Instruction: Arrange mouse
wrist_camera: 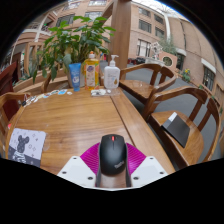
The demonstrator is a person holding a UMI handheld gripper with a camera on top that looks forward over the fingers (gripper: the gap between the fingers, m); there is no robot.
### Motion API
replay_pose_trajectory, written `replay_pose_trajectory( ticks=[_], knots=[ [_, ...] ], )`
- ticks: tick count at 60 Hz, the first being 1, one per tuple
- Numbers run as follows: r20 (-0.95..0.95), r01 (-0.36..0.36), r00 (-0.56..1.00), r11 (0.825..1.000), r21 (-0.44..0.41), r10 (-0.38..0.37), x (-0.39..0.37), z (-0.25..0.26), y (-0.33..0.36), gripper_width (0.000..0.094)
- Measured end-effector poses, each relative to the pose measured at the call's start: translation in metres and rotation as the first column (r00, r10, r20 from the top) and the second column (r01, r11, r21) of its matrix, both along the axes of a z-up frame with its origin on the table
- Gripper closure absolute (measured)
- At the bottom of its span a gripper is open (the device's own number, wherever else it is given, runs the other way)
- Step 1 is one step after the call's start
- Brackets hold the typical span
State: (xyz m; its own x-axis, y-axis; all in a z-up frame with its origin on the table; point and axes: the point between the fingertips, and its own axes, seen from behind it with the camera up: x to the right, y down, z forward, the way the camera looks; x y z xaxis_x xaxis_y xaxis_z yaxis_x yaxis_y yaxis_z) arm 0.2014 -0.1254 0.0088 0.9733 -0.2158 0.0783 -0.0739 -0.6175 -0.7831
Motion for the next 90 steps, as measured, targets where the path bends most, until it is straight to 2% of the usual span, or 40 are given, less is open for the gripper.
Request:
replay_pose_trajectory(
  ticks=[7, 12, 19, 24, 26, 31, 34, 38, 45, 53, 59, 67, 79, 90],
  knots=[
    [0.028, 0.035, 0.999, 0.989, 0.146, -0.04, 0.003, 0.082, 0.017, 0.0596],
    [0.03, 0.016, 0.999, 0.957, 0.289, -0.025, -0.016, 0.159, 0.033, 0.0596],
    [0.016, -0.063, 0.998, 0.902, 0.427, 0.062, -0.088, 0.235, 0.041, 0.0597],
    [0.016, -0.145, 0.988, 0.886, 0.441, 0.154, -0.152, 0.238, 0.04, 0.0597],
    [0.021, -0.181, 0.982, 0.892, 0.415, 0.19, -0.174, 0.232, 0.049, 0.0597],
    [-0.015, -0.265, 0.958, 0.905, 0.334, 0.286, -0.239, 0.166, 0.041, 0.0596],
    [-0.056, -0.299, 0.945, 0.921, 0.25, 0.322, -0.268, 0.137, 0.036, 0.0595],
    [-0.087, -0.337, 0.932, 0.931, 0.142, 0.351, -0.295, 0.083, 0.028, 0.0592],
    [-0.087, -0.381, 0.92, 0.924, 0.03, 0.382, -0.327, 0.012, 0.009, 0.0563],
    [-0.118, -0.382, 0.92, 0.923, -0.053, 0.374, -0.342, -0.022, -0.005, 0.0513],
    [-0.1, -0.374, 0.925, 0.926, -0.055, 0.367, -0.34, -0.017, -0.005, 0.0451],
    [-0.088, -0.37, 0.926, 0.929, -0.018, 0.367, -0.34, 0.017, -0.02, 0.0076],
    [-0.045, -0.34, 0.938, 0.938, 0.066, 0.343, -0.336, 0.08, -0.063, 0.0084],
    [-0.045, -0.311, 0.948, 0.946, 0.096, 0.316, -0.336, 0.106, -0.107, 0.0083]
  ],
)
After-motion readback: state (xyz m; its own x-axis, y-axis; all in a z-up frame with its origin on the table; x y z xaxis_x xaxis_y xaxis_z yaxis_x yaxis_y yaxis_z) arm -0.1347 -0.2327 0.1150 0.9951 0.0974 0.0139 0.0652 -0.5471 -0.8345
